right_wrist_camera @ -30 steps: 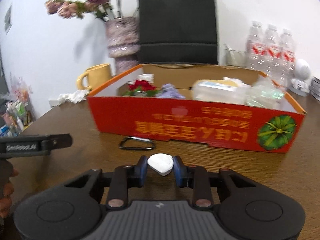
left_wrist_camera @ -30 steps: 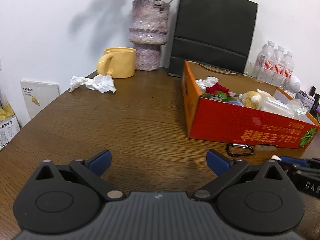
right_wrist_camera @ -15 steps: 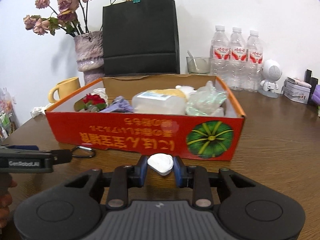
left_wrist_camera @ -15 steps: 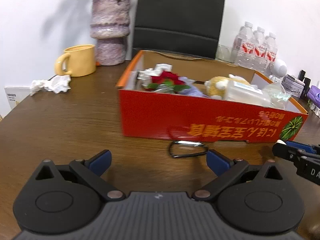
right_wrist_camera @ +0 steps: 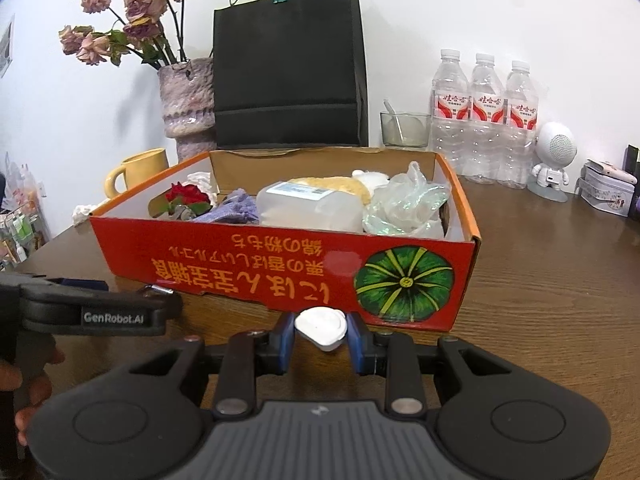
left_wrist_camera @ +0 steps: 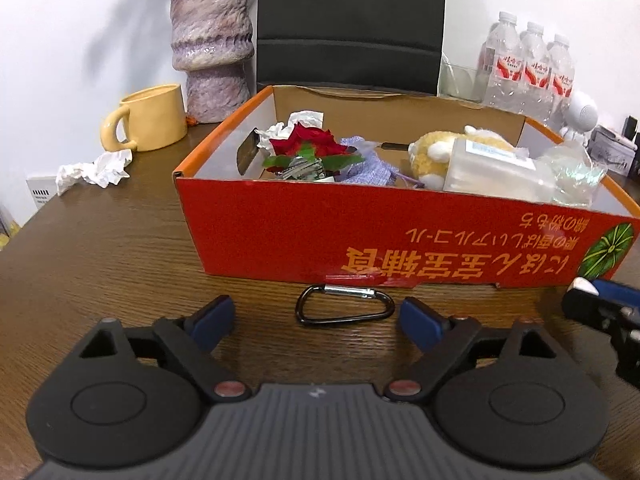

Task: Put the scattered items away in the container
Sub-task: 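Grasp the black carabiner with the left tool while the right tool holds the white object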

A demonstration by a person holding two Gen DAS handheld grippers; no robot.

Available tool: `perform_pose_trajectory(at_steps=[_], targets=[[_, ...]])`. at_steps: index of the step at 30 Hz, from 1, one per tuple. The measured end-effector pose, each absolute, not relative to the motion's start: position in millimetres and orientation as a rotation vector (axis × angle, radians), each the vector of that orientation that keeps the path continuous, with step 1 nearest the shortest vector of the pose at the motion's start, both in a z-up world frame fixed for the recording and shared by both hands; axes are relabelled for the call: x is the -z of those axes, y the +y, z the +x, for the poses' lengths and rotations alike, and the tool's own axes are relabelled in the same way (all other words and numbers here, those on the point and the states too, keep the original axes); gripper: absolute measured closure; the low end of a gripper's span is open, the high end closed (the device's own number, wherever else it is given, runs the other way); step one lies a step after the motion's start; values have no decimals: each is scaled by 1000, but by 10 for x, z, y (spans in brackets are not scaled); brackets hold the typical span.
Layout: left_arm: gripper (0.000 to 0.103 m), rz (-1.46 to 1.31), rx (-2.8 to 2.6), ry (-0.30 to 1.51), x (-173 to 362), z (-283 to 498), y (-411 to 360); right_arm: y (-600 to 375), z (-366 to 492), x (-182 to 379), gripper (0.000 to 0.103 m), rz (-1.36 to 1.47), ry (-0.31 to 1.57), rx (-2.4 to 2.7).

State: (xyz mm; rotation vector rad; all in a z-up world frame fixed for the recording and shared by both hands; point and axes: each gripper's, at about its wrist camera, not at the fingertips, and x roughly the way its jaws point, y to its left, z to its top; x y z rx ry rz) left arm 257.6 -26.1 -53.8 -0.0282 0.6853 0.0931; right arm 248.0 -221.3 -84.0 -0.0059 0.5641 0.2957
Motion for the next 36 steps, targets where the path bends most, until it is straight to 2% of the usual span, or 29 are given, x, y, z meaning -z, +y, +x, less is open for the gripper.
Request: perform_pose_trajectory(at_steps=[13, 16, 20, 22, 25, 27, 28, 29, 32, 36], targets=[[50, -21, -81, 689, 488, 2580, -283, -2276, 2544, 858, 76, 26, 586, -302], [53, -21, -77, 690, 489, 2566, -277, -2278, 2547, 859, 76, 30, 589, -303], [86, -27, -74, 680, 489, 2505, -206, -2278, 2542, 861, 76, 33, 589, -305], [90, -20, -73, 680, 492, 2487, -170, -2273, 2537, 863, 76, 32, 590, -306], [85, -88, -66, 686, 460, 2460, -111, -2274, 2533, 860, 76, 34, 589, -306], [70, -96, -57, 674, 444, 2442, -113, -2273, 2538, 859, 76, 36, 590, -306], [55, -87, -64, 669, 441, 2444, -128, -2273, 2540, 860, 76, 37, 592, -307], [48, -71, -75, 664, 439, 2456, -144, -2273, 2540, 861, 76, 38, 593, -308], [40, -38, -78, 655, 445, 2532, -156, -2278, 2538, 863, 76, 39, 594, -313], [38, 17, -39, 667, 477, 2688, -153, -2275, 2544, 867, 76, 42, 601, -318]])
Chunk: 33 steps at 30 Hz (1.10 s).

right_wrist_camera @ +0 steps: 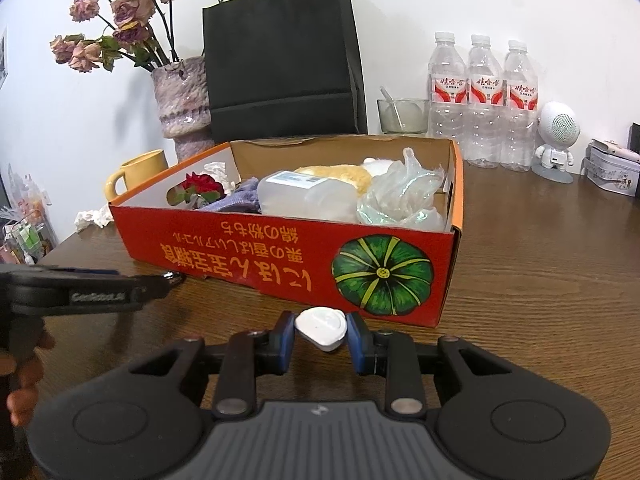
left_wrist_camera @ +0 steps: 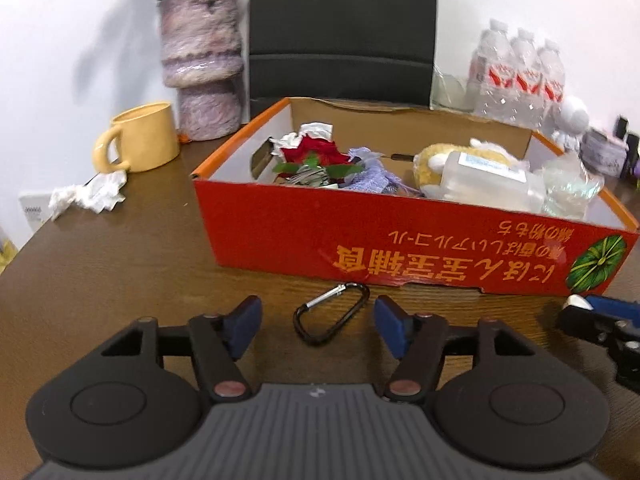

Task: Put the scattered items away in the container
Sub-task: 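Grasp the black carabiner with the left tool while the right tool holds the white object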

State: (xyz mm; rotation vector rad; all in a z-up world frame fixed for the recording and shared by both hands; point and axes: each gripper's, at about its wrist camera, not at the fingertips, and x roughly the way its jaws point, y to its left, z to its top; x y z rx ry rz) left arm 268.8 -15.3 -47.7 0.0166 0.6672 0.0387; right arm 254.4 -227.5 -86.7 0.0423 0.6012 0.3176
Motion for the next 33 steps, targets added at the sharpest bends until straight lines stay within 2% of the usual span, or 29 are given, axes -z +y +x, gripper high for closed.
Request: perform_pose_trajectory(at_steps=[1, 3, 4, 5, 8, 18, 20, 28, 30, 32, 33], targets=[[38, 33, -21, 680, 502, 2728, -148, -2277, 2547, 868, 76, 43, 602, -318], [46, 30, 31, 675, 520, 2753, -103, -2281, 2550, 870, 76, 43, 604, -320], [64, 32, 52, 678, 507, 2746, -97, -2281, 2550, 870, 76, 44, 605, -321], [68, 49, 64, 683, 491, 2738, -107, -2281, 2550, 871, 76, 43, 605, -321], [72, 89, 93, 687, 485, 2696, -149, -2271, 2542, 871, 76, 37, 603, -325], [77, 69, 106, 651, 489, 2482, -60, -2221, 2474, 847, 76, 10, 574, -328], [97, 69, 107, 640, 470, 2442, -41, -2212, 2461, 844, 76, 9, 574, -327], [94, -2, 136, 651, 461, 2420, 69, -2175, 2443, 841, 76, -4, 575, -326], [89, -14, 127, 652, 454, 2478, 73, -2180, 2449, 840, 76, 0, 578, -326], [76, -39, 125, 654, 445, 2539, 67, -2189, 2456, 842, 76, 3, 581, -328], [75, -47, 122, 654, 444, 2562, 55, -2186, 2457, 843, 76, 4, 583, -329]])
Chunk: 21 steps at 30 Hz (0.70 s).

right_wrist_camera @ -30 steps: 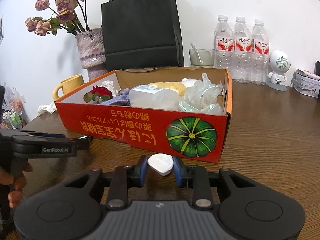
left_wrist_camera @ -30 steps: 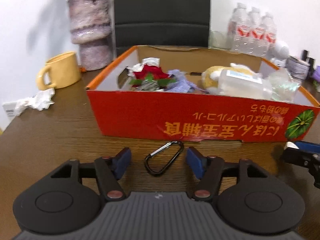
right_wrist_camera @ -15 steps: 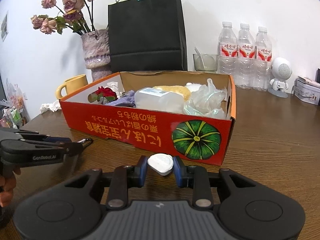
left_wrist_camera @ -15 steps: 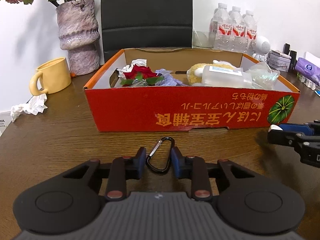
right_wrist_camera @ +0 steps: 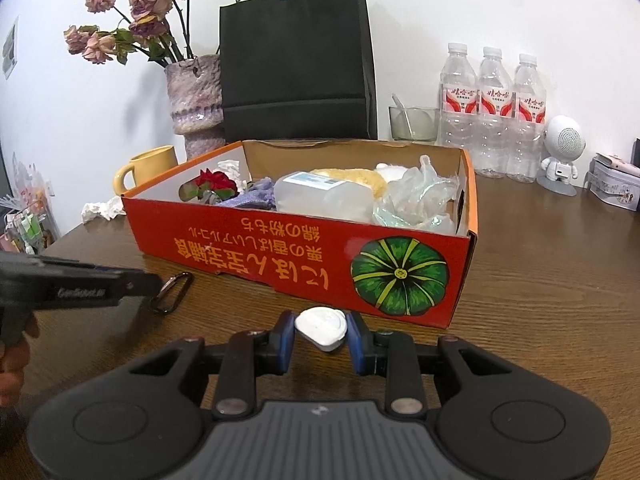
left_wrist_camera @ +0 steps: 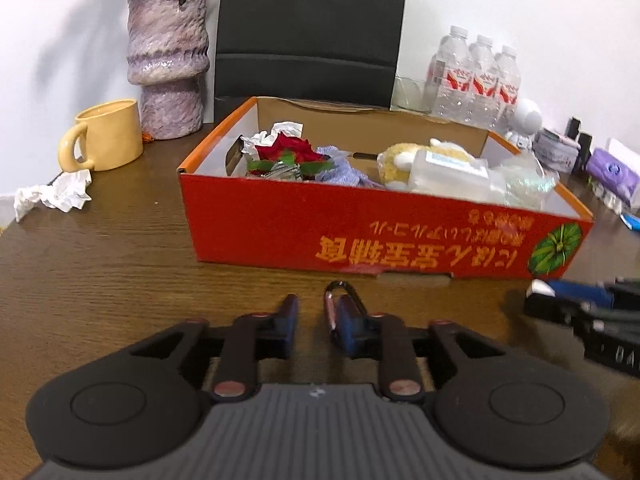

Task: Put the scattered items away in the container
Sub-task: 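Grasp the black carabiner with the left tool while the right tool holds the white object, then carry both items over the box and open both tools to drop them inside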

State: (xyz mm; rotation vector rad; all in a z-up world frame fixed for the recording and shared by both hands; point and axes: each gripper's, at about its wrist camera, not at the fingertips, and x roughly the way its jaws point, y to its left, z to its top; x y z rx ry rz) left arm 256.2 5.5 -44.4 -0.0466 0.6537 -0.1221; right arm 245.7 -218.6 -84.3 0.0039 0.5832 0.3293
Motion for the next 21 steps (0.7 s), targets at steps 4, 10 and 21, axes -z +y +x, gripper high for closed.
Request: perform_pose_trajectory(at_steps=[4, 10, 21], targets=[[87, 45, 111, 669, 489, 2603, -78, -2188, 2465, 849, 76, 7, 588, -333], [98, 26, 129, 656, 491, 2476, -57, -2155, 2418, 832, 76, -11, 574, -334], [98, 6, 146, 547, 228, 2121, 83, -2058, 2201, 724, 76, -8, 536, -349]])
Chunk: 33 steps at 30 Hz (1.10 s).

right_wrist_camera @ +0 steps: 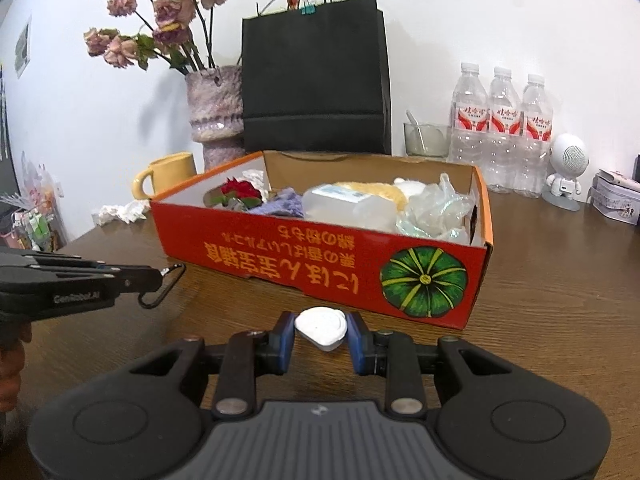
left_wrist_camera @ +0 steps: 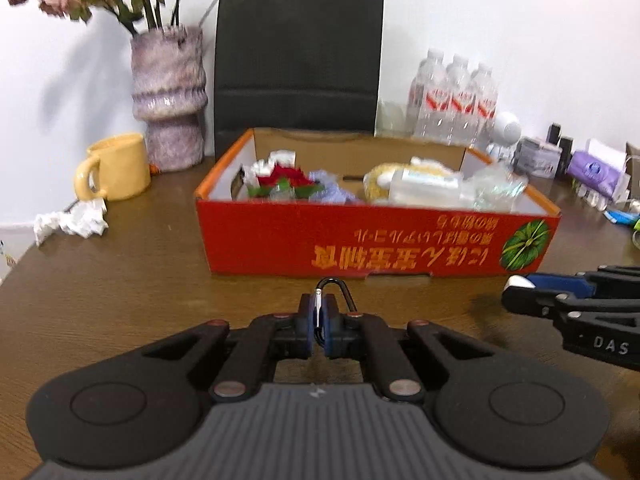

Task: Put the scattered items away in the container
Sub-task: 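Carry both items over the box and open both tools to drop them inside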

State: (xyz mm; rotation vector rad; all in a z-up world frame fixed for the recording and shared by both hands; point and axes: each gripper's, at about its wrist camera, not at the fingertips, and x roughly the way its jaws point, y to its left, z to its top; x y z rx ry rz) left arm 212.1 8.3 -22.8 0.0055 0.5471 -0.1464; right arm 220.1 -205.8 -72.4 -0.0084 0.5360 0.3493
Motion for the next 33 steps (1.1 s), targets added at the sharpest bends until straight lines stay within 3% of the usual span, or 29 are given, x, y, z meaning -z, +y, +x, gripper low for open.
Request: perform_pose_trajectory(at_steps=[12, 28, 30, 32, 33], targets=[[98, -27, 199, 357, -388, 2375, 187, -1962, 2548, 99, 76, 59, 401, -330], [97, -13, 203, 429, -88, 3362, 308, -1386, 3613, 227, 76, -17, 508, -397], [92, -3, 199, 439, -83, 3381, 317, -1361, 3648, 243, 76, -22, 521, -396], [52, 15, 176, 457, -90, 3397, 318, -1352, 3675, 244, 57, -27, 535, -398], [41, 31, 128, 462, -98, 3405, 325, -1364, 3672, 239, 54, -23, 537, -385]])
